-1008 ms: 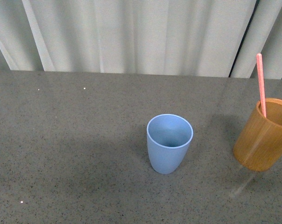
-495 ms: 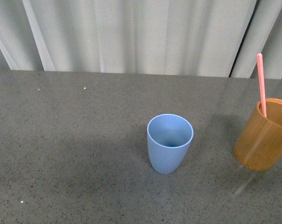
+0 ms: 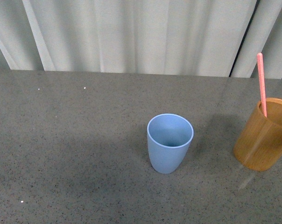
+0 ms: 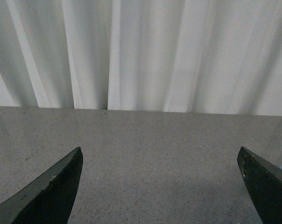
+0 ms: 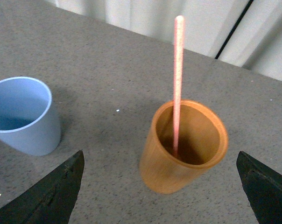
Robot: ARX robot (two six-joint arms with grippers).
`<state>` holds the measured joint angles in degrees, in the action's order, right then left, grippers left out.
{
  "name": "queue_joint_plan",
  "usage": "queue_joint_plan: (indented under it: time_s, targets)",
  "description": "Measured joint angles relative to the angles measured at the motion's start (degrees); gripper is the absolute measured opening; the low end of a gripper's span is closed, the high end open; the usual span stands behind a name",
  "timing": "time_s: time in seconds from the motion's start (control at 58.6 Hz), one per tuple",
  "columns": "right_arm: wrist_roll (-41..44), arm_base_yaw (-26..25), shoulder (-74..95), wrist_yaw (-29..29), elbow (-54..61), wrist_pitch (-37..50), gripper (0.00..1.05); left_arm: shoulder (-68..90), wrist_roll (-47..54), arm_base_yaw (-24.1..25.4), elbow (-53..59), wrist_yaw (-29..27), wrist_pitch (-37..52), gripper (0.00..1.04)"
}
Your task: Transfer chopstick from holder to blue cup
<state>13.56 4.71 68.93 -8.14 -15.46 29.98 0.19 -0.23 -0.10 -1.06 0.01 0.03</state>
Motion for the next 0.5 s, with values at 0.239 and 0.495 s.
queue_joint_plan:
  time_s: [0.239,0.495]
  targets:
    - [-0.1,-3.0,7.3,-1.0,-3.4,4.9,0.95,0.0,0.0,0.0,0.0,0.0,0.0,0.98]
    - [-1.0,-2.3,15.1,-0.8,-8.9,7.6,0.95,0.0,0.0,0.0,0.0,0.0,0.0,0.98]
